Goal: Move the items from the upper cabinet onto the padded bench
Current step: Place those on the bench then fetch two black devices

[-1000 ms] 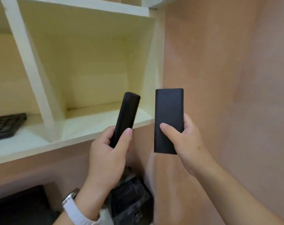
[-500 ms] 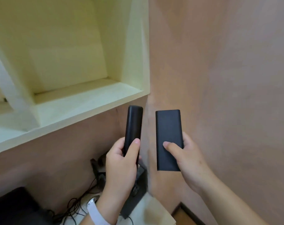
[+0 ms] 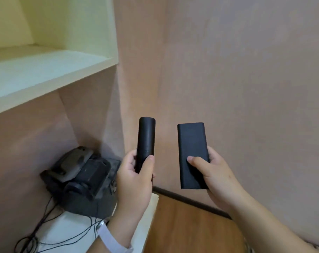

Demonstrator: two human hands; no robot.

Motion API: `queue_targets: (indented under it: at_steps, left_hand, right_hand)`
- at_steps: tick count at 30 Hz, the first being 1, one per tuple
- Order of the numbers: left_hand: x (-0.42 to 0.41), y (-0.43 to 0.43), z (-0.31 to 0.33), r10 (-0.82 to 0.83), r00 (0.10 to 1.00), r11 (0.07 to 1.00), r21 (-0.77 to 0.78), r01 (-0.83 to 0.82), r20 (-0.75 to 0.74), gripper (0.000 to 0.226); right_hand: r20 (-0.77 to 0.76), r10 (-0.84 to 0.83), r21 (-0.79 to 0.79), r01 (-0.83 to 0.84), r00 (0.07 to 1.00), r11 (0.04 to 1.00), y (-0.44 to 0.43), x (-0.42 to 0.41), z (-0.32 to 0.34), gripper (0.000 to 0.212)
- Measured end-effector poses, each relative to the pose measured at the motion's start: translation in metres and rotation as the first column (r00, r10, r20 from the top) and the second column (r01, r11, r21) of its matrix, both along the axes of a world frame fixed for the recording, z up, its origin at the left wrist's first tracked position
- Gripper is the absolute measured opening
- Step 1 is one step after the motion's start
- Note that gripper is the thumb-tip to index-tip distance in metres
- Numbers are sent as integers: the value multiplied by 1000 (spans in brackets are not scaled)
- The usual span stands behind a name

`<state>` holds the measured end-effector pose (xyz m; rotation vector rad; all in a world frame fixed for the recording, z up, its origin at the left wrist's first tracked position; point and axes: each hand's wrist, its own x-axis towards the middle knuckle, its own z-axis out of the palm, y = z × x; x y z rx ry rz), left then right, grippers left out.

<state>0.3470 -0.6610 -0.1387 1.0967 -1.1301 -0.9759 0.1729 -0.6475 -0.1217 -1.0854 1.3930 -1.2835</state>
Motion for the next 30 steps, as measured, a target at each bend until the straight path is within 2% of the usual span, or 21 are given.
queue_targets:
  at_steps: [2, 9, 16, 21, 23, 26, 30]
  left_hand:
    - [-15, 3, -7, -59, 998, 998, 33, 59, 1, 6]
    - [-79, 35, -4, -247, 969, 967, 52, 248, -14, 7]
    - [-166, 107, 1, -468, 883, 882, 39, 469, -29, 7]
    - [-246, 200, 6, -655, 755, 754, 46, 655, -20, 8]
    - [-275, 235, 11, -717, 696, 697, 15, 717, 32, 10]
    - [-316, 283, 19, -767, 634, 636, -20, 772, 96, 9]
    - [-368, 357, 24, -825, 556, 556, -30, 831, 102, 9]
  right_hand:
    - [-14, -71, -5, 71, 997, 997, 18, -14, -2, 42]
    - [-22, -247, -35, 246, 969, 969, 82, -64, 5, 32]
    - [8, -414, -55, 414, 910, 909, 186, -130, 15, 23]
    - [77, -590, -36, 594, 804, 804, 299, -186, 17, 22]
    - [95, -666, -35, 671, 740, 740, 348, -208, 17, 20]
    - [120, -754, -31, 762, 646, 647, 419, -237, 12, 19]
    - [128, -825, -36, 834, 551, 551, 509, -265, 8, 22]
